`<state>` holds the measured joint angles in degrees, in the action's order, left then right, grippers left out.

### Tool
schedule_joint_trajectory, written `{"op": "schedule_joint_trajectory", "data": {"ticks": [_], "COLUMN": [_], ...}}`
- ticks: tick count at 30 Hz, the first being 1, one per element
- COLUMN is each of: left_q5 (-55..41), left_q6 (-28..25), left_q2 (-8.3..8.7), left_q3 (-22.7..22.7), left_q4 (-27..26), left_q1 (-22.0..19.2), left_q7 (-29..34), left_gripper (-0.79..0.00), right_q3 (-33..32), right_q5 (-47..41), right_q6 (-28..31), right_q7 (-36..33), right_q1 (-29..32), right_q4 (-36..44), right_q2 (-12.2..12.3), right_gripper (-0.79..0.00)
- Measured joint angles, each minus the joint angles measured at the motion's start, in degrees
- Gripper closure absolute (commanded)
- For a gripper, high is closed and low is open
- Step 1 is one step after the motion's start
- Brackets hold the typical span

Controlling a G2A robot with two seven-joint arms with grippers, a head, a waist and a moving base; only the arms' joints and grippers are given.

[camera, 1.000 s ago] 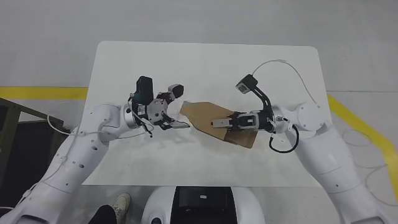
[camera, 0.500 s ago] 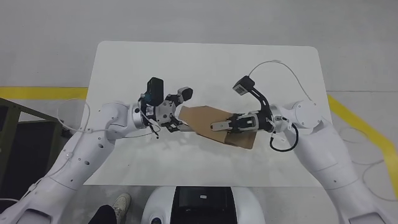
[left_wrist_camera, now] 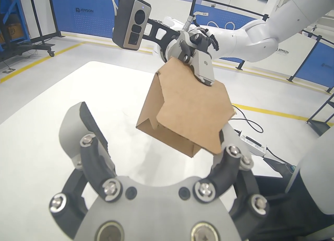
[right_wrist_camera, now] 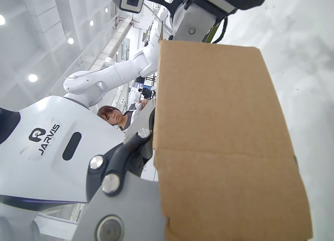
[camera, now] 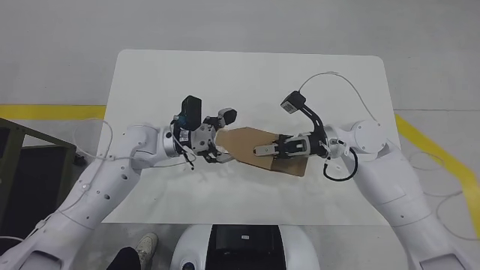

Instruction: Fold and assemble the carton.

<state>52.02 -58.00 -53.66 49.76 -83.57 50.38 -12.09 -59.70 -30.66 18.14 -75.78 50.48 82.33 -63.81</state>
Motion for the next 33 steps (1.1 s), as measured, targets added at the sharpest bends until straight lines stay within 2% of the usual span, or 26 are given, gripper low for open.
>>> {"op": "schedule_joint_trajectory", "data": {"ticks": [15,33], "left_q5": [-0.4,0.0], "left_q6": [0.0,0.0], "left_q2": [0.22,0.98], "left_q3": [-1.0,4.7], "left_q4": [1.1,4.7], "left_q1": [-0.6,1.2], "left_q7": [-0.4,-2.2], "left_gripper": [-0.785,-0.785], "right_q3": [-0.4,0.2], "right_q5": [-0.2,-1.3], "right_q6": [0.3,0.8], "right_q7": [-0.4,-5.9], "right_q1": [0.3,0.2], "right_q4": [0.3,0.0], "right_q2": [0.1,0.3], "right_gripper": [0.000,0.000]}}
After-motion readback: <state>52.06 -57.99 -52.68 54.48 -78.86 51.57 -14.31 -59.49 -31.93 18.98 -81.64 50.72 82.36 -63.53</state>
